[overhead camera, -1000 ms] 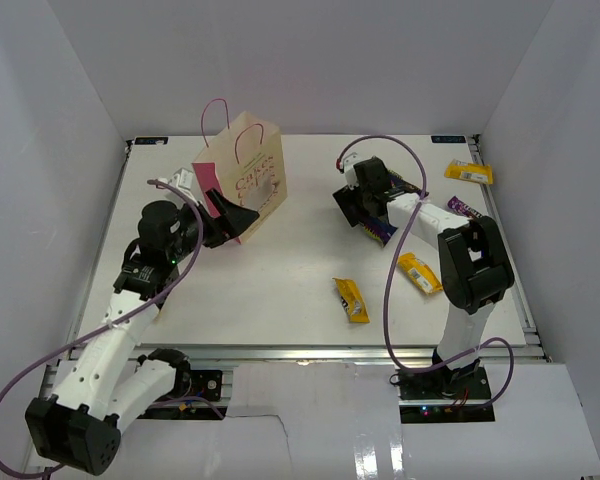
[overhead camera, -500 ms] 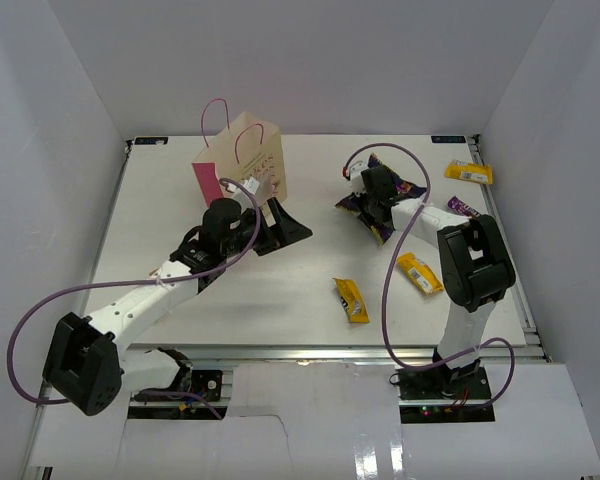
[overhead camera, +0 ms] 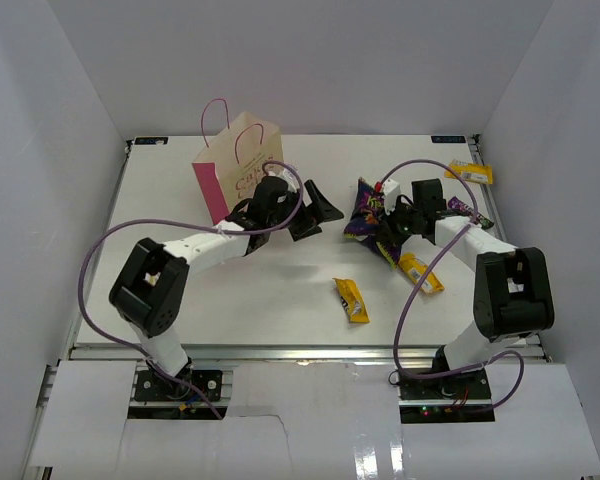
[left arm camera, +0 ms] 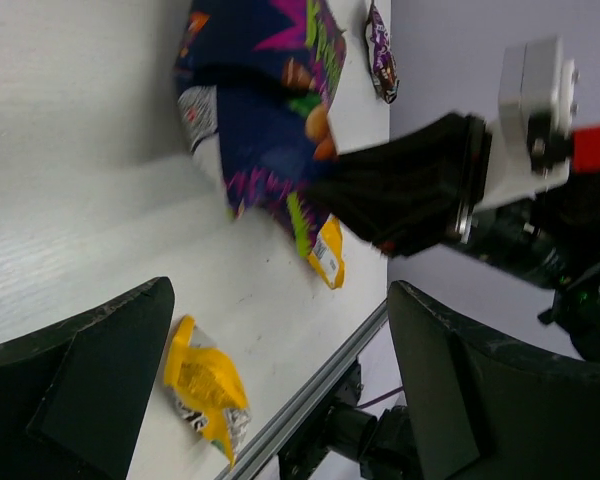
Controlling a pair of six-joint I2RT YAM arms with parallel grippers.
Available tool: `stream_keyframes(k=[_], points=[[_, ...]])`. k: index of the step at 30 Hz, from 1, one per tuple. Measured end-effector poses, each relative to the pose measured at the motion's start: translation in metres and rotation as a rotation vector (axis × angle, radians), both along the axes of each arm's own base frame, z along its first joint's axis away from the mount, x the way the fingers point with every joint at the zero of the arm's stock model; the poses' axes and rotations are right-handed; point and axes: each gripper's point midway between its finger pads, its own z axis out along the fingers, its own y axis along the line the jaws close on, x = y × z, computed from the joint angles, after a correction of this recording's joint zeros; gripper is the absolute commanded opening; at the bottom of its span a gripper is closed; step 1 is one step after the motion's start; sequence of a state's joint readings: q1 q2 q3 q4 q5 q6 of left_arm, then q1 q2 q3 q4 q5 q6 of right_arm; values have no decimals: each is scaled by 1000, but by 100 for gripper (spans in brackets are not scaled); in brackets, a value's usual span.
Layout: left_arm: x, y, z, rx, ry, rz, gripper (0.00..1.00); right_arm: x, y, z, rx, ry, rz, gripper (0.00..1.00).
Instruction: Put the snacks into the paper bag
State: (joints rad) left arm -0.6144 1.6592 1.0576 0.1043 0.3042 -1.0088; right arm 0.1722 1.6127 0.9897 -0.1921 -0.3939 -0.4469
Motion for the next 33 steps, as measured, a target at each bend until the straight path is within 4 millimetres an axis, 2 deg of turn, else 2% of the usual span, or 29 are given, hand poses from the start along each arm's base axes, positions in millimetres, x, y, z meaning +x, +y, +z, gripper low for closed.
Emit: stream_keyframes(k=[3,7,15,21,24,25,28,29,30,31,32,33], points=[[17,-26,-4,-16,12,-27,98,-24,14,-3,53,38,72,8],[24,-50,-19,-22,43,-64,98,-39,24,0,105,55,119,8],[4,-59,-64,70,167,-105,98,-46,31,7,152,63,140,8],[4,-74,-65,80,179,-132,97,-49,34,8,174,75,146,9],[3,-80,-70,83,188,-144,89,-51,34,6,176,80,148,11],[3,-81,-73,86,197,-147,82,-53,34,4,178,84,149,12],[1,-82,-82,93,221,-154,71,-56,34,1,178,91,153,20],[0,-83,-83,91,225,-160,60,-58,33,0,176,94,154,22],[-1,-83,-84,91,228,-161,56,-59,32,0,175,96,158,31],[-1,-84,-84,90,228,-163,52,-60,32,1,177,95,163,35],[-1,-84,-86,95,228,-164,45,-62,32,4,185,92,173,45],[-1,-84,-88,99,230,-164,40,-63,31,7,192,89,180,49]])
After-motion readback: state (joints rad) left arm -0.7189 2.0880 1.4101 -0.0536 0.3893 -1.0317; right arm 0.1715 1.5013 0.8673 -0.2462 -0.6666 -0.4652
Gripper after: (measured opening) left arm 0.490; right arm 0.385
